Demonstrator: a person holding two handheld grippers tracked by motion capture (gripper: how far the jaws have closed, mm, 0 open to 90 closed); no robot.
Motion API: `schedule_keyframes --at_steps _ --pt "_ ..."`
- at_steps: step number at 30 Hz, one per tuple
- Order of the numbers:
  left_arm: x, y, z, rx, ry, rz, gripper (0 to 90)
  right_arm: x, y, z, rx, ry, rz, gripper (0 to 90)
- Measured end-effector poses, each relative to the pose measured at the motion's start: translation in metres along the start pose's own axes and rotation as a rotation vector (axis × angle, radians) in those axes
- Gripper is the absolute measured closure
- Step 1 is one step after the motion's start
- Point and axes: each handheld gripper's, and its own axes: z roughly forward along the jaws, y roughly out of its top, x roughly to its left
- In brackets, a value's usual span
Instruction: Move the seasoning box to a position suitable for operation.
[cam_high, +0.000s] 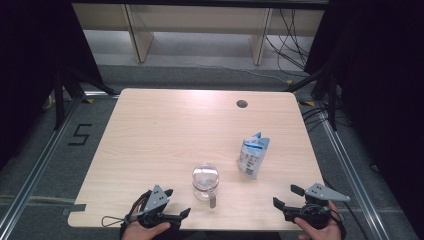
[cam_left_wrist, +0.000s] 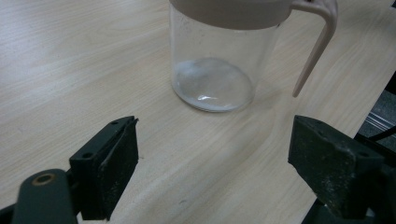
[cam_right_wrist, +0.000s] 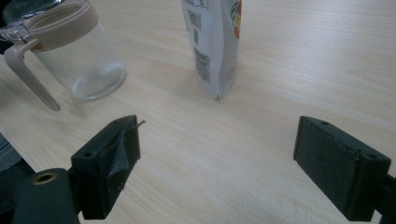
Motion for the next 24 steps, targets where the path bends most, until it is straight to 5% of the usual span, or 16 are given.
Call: schedule_keyframes --at_steps 9,10,17,20,22,23,24 --pt "-0.005 0.001 0.001 0.005 -0.015 -0.007 19.9 0.0 0.0 -0.002 0.003 0.004 0.021 17.6" --pt "-0.006 0.002 0.001 0.005 -0.017 0.005 20.6 -0.002 0.0 -0.001 -0.001 0.007 -0.017 18.8" --pt "-0.008 0.003 -0.001 -0.018 -0.034 -0.025 26.1 -0.001 0.0 -0.002 0.007 -0.007 0.011 18.6" --pt "-0.016 0.006 -0.002 -0.033 -0.05 -0.004 31.4 -0.001 0.0 -0.002 0.004 -0.001 0.024 18.5" --pt "-0.021 0.009 -0.001 -0.031 -0.07 0.029 34.6 -0.004 0.0 -0.001 -0.012 -0.013 -0.021 18.5" --pt "-0.025 0.009 0.0 -0.041 -0.076 0.008 36.7 -0.004 0.0 -0.001 -0.013 -0.015 -0.023 18.6" --pt "-0.027 0.009 0.001 -0.036 -0.084 0.02 38.4 -0.001 0.0 -0.001 0.006 -0.006 0.031 18.6"
